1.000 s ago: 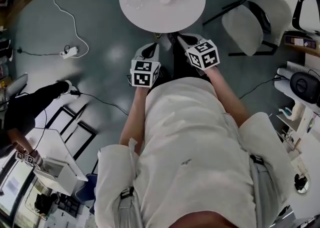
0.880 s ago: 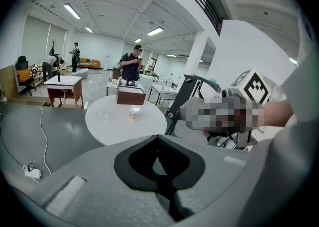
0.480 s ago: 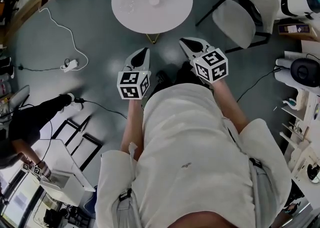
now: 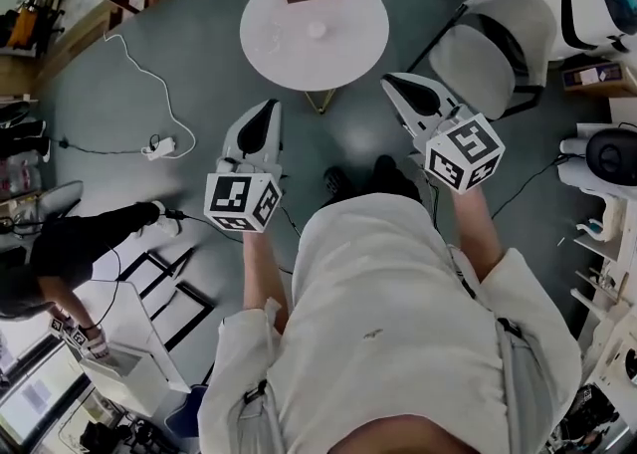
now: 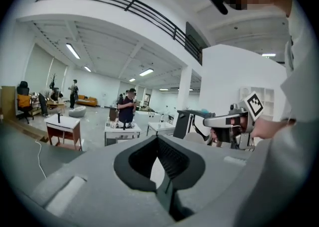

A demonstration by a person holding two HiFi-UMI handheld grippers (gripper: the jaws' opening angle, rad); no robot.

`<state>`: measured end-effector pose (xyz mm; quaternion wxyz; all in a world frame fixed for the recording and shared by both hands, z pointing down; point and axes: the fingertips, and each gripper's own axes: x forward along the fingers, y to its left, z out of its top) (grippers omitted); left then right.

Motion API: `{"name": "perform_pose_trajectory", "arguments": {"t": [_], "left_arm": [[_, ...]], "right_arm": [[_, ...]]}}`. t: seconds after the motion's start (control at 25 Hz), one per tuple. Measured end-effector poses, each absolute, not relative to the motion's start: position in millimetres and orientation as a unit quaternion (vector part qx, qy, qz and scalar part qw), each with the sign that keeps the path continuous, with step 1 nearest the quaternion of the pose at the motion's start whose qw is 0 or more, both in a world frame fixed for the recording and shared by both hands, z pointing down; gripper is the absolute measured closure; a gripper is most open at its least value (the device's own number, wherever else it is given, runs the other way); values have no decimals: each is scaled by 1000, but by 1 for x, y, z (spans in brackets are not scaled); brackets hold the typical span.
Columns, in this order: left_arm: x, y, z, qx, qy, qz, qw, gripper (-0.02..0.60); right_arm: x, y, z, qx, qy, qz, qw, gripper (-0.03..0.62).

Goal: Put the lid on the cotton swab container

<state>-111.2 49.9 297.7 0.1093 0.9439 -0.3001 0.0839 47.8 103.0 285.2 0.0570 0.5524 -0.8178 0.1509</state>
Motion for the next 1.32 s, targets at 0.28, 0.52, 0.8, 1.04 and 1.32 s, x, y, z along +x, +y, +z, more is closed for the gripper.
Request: {"name": "perform_pose_trajectory", "arguments": {"t": [0.28, 0.52, 0.8, 1.04, 1.32], "left_arm": [[-145, 27, 217, 941, -333, 42, 32, 574], [-153, 20, 187, 936, -349, 31, 12, 574], [-153, 20, 190, 937, -347, 36, 19, 574], [-152, 19, 196, 938, -343, 42, 23, 574], [-153, 15, 206, 937, -344, 48, 23, 574]], "right_arm": [[64, 94, 206, 544, -835, 73, 27, 588], [59, 88, 181, 553, -831, 58, 5, 589], [50, 85, 191, 550, -832, 71, 14, 589], [46, 81, 193, 545, -835, 68, 24, 589], [42, 77, 200, 546, -835, 69, 27, 589]]}}
